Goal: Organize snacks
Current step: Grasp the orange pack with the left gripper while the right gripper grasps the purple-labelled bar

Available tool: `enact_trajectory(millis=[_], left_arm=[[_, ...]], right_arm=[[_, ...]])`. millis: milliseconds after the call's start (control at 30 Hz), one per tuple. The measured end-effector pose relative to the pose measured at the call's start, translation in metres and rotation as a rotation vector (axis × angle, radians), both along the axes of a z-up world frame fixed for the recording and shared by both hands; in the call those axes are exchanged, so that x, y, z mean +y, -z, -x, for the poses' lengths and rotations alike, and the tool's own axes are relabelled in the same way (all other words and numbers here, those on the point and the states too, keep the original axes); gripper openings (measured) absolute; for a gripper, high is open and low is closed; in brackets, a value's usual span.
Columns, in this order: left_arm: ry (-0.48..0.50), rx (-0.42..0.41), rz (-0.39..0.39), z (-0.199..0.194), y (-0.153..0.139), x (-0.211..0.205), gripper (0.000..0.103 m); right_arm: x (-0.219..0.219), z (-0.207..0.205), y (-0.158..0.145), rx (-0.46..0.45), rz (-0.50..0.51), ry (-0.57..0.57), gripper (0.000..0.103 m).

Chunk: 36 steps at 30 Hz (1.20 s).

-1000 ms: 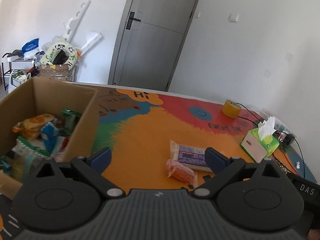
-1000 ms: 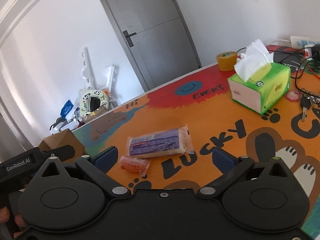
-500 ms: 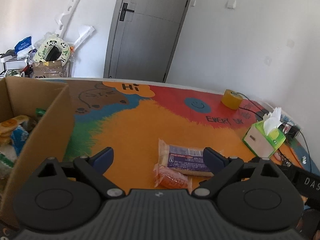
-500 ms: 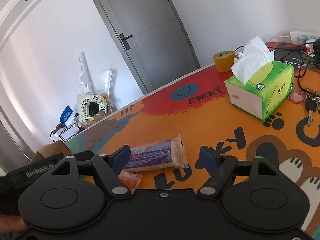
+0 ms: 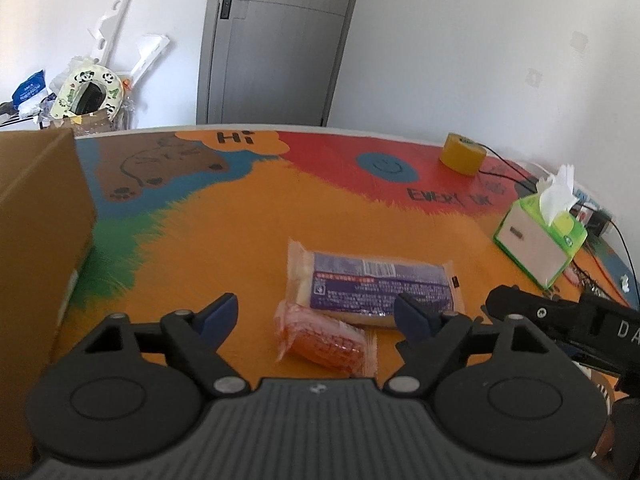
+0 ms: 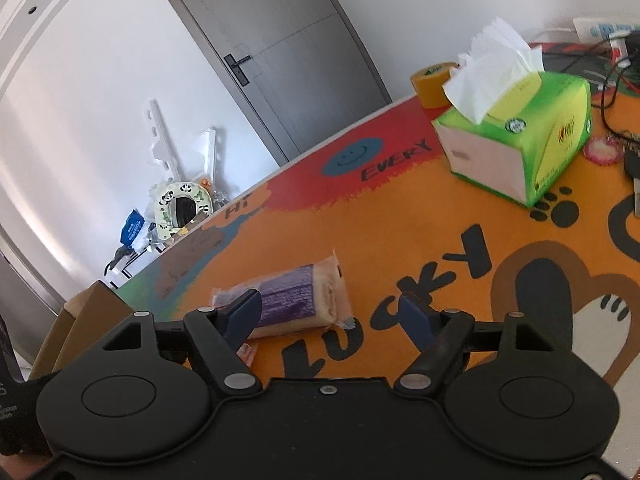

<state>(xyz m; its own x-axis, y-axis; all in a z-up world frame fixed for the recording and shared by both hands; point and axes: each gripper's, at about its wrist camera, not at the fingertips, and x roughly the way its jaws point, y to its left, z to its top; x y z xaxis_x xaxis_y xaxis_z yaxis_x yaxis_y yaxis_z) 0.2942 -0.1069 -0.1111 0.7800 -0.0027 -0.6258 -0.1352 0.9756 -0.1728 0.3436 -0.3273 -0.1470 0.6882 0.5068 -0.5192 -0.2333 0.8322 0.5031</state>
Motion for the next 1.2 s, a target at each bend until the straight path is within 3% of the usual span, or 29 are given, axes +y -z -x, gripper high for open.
enact_trajectory(millis=[233,400,967,1200], left_arm=[[0.018,0.025,0.017,-0.005,0.017,-0.004,0.064],[0.023,0.005,0.033,-0.004,0.018,0.001,0.045],[-0.003,0.008,0.091,0.004,0.009,0.029,0.044],[-0.015,0.014,0.101,0.007,0.011,0.037,0.044]], right_arm=[[0.004,-0.004,0.005,0.004,-0.003,-0.014,0.074],[0.015,-0.008,-0.001,-0.018,-0.009,-0.044,0.067],[0.069,-0.035,-0.016,-0.053,-0.021,-0.139,0.066],[0.090,-0.044,-0.004,-0.022,-0.008,-0.177,0.064]])
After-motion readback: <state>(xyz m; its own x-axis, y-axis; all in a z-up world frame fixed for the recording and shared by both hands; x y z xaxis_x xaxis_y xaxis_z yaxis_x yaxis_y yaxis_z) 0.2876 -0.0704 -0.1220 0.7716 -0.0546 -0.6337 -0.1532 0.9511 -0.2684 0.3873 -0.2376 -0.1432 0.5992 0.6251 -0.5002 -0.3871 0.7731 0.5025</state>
